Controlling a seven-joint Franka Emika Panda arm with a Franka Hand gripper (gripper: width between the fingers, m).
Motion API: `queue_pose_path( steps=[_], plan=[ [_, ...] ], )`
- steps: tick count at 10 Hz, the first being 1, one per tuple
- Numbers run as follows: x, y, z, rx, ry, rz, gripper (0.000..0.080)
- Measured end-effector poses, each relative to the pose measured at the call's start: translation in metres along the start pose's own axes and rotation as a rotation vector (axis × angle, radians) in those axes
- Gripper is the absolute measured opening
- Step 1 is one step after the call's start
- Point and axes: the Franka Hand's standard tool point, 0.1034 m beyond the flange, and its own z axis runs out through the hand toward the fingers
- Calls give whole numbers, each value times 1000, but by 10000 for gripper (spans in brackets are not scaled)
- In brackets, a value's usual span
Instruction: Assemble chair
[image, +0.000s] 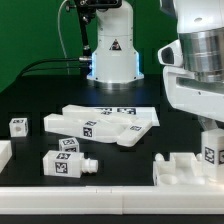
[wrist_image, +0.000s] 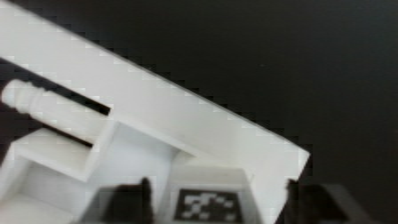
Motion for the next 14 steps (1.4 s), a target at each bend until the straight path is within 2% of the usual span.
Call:
queue_pose_path(
  steps=[1, 2, 3, 4, 7, 9, 10, 11, 13, 14],
  plan=[
    [-4, 0, 0, -14, 1, -94, 525],
    [-4, 3, -6, -33, -11, -307, 626],
    [-2, 5, -11, -56, -38, -480, 626],
    [-4, 7, -11, -102, -35, -627, 642],
    [-2, 6, -10, -95, -40, -830, 649],
    [0, 5, -12, -162, -10, -1178, 649],
    [3, 2, -12, -167, 7, -1367, 649],
    [4, 1, -11, -161, 16, -1417, 649],
    [4, 1, -10, -160, 19, -1368, 636],
    [4, 1, -10, -158, 21, -1336, 465]
  ],
)
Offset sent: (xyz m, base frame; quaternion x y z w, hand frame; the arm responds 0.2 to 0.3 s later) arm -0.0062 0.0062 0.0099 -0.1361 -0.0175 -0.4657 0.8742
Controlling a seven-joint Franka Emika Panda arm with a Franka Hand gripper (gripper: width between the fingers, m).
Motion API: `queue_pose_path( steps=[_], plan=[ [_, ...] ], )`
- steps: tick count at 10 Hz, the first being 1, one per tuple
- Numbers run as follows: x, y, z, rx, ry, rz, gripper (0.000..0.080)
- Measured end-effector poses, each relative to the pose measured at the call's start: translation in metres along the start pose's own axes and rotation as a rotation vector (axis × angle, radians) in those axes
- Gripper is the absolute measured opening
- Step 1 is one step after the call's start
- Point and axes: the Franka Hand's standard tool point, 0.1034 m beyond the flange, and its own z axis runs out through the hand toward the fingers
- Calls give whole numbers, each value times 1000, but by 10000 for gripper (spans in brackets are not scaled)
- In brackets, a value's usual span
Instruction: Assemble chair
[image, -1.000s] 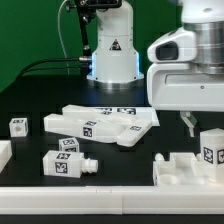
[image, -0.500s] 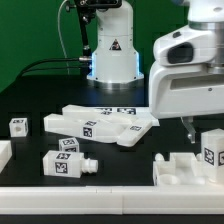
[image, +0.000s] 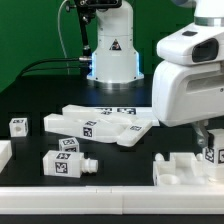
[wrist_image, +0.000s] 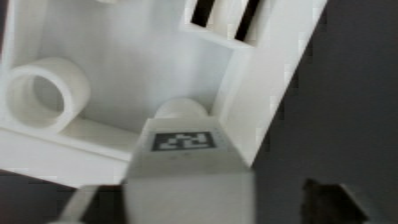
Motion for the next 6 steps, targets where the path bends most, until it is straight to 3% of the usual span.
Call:
queue_pose_path(
  steps=[1, 4, 6],
  plan=[
    [0, 1, 0, -2, 0, 68, 297],
    [2, 2, 0, 1, -14, 295, 299],
    [4, 9, 2, 46, -6, 514, 299]
  ],
)
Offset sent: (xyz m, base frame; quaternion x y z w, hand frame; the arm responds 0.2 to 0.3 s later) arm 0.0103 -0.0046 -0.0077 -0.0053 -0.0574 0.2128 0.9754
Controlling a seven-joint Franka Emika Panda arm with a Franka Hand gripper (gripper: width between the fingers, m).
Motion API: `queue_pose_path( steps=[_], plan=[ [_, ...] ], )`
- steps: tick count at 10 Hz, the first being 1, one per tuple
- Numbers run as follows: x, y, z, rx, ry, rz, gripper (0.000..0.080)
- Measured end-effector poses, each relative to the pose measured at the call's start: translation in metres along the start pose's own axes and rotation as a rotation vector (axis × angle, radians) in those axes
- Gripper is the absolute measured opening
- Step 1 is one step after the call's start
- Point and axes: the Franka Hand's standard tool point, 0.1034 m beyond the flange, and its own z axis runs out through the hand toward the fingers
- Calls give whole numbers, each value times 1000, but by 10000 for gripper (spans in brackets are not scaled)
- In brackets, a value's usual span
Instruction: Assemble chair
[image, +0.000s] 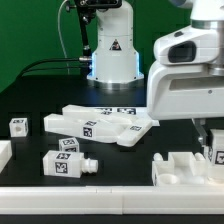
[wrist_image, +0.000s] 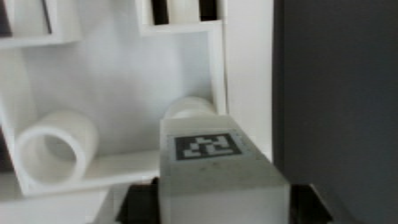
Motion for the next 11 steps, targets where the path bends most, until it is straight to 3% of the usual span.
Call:
queue_pose_path(
  steps=[1, 3, 5, 6, 7, 8, 9, 10, 11],
  plan=[
    [1, 1, 0, 19, 5, 148, 293],
    [1, 0, 0, 26, 2, 413, 293],
    [3, 2, 1, 81, 13, 640, 293],
    [3, 2, 1, 84, 12, 682, 293],
    [3, 2, 1, 83, 10, 709, 369],
    [1, 1, 2, 74, 9, 667, 369],
    [-2, -2, 1, 53, 6, 564, 505],
    [-2, -4, 1, 50, 9, 455, 618],
    [-2, -3, 2, 47, 13, 256, 640]
  ],
)
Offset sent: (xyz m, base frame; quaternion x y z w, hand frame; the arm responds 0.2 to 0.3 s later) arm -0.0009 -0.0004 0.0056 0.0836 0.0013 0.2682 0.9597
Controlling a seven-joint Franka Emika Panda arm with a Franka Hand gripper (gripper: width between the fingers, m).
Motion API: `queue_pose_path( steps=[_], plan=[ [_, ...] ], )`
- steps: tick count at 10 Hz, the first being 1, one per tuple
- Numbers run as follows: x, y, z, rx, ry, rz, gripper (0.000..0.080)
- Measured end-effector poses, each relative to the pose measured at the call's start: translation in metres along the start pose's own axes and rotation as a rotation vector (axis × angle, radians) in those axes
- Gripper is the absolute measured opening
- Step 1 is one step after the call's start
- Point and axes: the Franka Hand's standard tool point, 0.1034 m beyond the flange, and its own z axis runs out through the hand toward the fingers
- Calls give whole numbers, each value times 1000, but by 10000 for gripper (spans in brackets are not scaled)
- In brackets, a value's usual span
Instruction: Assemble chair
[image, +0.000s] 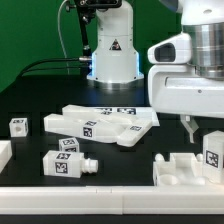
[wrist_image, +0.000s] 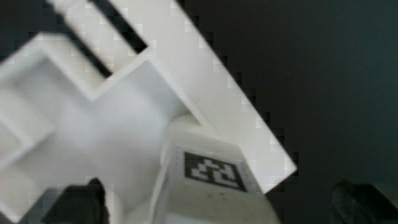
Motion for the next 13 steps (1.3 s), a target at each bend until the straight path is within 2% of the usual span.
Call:
queue_pose_path(
  steps=[4, 5, 6, 7, 9, 10, 11, 13],
  plan=[
    [0, 1, 0, -18, 3, -401, 649],
    [3, 2, -2, -51, 12, -579, 649],
    [5, 2, -4, -66, 15, -736, 649],
    [5, 2, -4, -70, 13, -809, 649],
    [5, 2, -3, -68, 13, -773, 403],
    [5, 2, -3, -68, 14, -762, 403],
    [5, 2, -3, -66, 16, -683, 283],
    [5, 2, -3, -62, 21, -524, 284]
  ],
)
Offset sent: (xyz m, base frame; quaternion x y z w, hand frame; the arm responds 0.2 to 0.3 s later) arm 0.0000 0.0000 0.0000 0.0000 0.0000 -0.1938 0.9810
